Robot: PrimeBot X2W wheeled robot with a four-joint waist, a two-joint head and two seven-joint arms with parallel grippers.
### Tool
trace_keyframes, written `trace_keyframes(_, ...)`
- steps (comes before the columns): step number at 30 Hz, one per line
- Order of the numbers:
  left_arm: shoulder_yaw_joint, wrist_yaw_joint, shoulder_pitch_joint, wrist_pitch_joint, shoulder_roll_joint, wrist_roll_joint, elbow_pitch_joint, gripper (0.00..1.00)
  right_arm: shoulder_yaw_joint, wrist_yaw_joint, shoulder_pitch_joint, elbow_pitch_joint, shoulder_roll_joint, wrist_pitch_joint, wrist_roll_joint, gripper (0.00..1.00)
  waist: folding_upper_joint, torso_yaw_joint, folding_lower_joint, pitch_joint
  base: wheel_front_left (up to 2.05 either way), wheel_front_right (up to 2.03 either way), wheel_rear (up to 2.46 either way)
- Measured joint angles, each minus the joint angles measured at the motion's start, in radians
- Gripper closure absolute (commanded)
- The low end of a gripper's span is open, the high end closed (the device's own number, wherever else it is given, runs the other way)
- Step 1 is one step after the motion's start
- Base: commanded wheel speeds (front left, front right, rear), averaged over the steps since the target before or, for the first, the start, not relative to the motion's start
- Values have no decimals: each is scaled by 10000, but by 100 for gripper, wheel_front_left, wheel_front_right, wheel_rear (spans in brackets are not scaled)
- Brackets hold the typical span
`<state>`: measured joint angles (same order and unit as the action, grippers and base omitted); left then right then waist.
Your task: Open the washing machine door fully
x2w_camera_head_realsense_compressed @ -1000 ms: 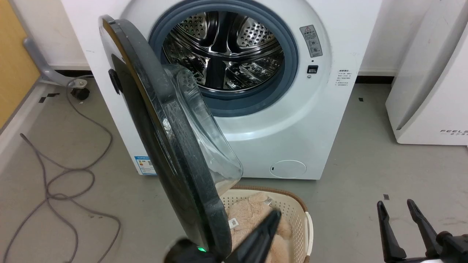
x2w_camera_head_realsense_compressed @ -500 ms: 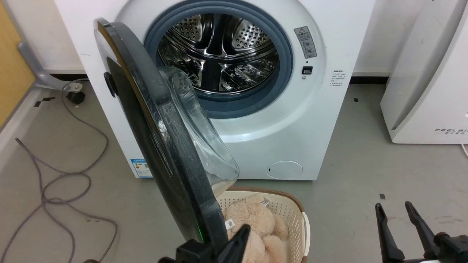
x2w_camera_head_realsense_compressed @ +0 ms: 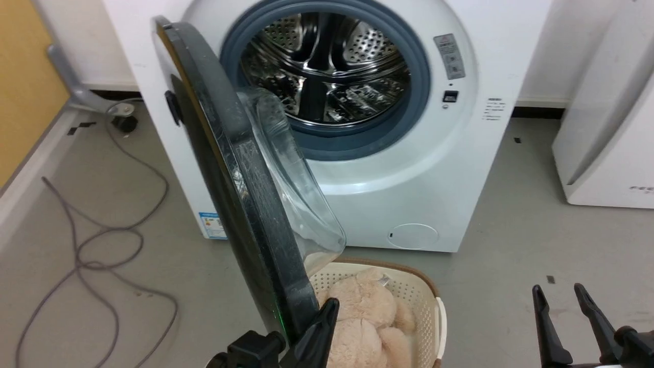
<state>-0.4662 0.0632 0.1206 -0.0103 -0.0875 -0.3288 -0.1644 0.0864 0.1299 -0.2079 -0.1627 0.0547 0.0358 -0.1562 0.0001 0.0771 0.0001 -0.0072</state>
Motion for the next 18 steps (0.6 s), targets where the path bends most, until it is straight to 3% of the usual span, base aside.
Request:
trace_keyframes(10,380,416,157,-608,48,-165,-880,100,217,0,-96,-148,-8,-167,69,0,0,1051,0,76,0,0,0)
trace_keyframes(18,1749,1060,174,-961,-378,-205,-1114,100,232,2,-84,-295,-12,-259,104,0,0,2021,0,214,0,0,0)
